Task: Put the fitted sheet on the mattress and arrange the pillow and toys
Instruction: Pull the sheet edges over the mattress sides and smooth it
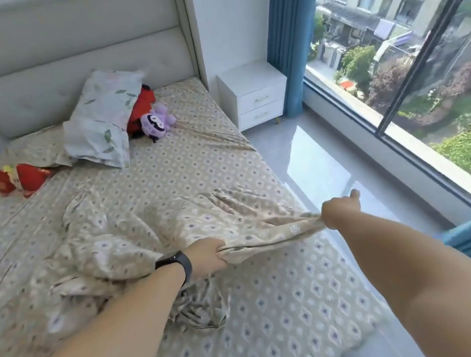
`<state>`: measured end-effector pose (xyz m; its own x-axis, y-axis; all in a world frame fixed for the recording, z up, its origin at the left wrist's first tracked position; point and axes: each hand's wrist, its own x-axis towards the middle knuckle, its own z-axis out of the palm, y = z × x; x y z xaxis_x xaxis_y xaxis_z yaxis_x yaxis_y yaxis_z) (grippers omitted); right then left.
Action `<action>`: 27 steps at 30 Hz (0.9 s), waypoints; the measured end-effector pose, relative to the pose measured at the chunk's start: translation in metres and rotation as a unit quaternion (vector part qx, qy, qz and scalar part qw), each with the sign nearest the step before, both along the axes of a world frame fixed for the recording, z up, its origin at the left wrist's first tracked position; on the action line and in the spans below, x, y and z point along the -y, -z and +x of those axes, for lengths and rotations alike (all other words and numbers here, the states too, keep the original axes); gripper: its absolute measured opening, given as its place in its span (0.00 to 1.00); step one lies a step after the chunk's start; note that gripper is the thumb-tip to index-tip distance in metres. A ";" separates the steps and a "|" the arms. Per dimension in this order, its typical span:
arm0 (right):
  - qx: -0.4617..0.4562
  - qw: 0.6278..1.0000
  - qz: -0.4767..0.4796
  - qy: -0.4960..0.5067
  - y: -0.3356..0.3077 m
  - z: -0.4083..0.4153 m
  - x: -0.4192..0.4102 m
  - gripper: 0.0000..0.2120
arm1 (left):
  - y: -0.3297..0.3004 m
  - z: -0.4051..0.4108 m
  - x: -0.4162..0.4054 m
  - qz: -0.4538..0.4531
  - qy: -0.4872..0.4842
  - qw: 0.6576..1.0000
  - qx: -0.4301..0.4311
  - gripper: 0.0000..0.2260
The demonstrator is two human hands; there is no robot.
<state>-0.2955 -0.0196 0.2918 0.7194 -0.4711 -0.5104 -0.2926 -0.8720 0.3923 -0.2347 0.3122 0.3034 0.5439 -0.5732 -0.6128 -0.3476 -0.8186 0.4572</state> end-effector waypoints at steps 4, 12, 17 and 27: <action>-0.180 0.975 0.124 0.040 0.036 -0.031 -0.016 0.08 | 0.033 -0.039 0.018 -0.006 -0.010 1.000 0.005 0.03; -0.069 0.858 0.508 0.018 0.052 -0.033 -0.166 0.32 | 0.050 -0.067 0.001 -0.071 -0.120 0.983 0.121 0.05; 0.064 0.885 0.441 -0.134 0.023 -0.019 -0.181 0.07 | 0.048 -0.052 -0.045 0.107 -0.020 0.980 0.168 0.10; 0.093 0.962 0.136 -0.218 -0.021 0.021 -0.028 0.06 | 0.036 -0.012 -0.149 0.282 -0.212 0.900 0.255 0.09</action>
<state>-0.2745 0.0087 0.3124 0.9096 0.0285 -0.4146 0.0808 -0.9907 0.1091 -0.2466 0.4612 0.2675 0.9337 0.0769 -0.3497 0.0043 -0.9790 -0.2037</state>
